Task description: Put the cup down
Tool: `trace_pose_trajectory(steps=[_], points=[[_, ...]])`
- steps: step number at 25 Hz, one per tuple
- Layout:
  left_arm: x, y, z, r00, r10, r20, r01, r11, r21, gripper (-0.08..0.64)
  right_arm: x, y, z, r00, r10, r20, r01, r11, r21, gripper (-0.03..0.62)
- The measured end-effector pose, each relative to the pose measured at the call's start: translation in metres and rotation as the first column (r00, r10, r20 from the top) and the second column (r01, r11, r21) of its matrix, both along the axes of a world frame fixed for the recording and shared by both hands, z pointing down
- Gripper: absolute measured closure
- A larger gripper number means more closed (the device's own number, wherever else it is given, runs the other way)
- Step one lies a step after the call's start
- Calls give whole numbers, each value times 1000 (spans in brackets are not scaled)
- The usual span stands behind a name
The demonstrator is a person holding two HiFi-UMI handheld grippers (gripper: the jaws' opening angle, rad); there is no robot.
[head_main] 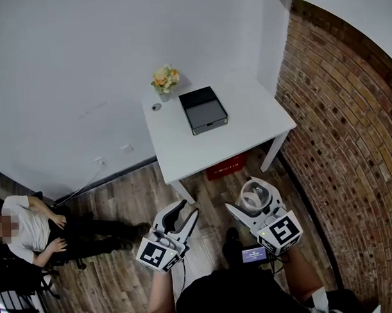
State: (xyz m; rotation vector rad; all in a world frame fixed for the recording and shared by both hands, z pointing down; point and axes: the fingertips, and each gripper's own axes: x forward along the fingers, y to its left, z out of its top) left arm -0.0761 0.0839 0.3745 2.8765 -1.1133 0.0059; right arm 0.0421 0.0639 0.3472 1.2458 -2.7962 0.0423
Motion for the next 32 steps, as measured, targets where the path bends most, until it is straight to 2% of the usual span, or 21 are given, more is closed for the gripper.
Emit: trace_pose_trajectory(steps=[8,16,25,32], points=[[23,-82,-4,999,-48,13,48,999,-8,417,27,-88,-1,999,-32,12,32,999,-1,229],[42,-147,-19,996,-90,11,90,996,15,417,49,-157,-7,998,-61,34,60,998,17,229],[35,-180,-17,996,-91,-4,91,996,3,417,33,-195,-6,996,-77,40,77,997,15,229],[15,-205,-10,999,-32,-3,32,999,1,417,7,-215,-7,999,-22,35,22,1000,13,229]])
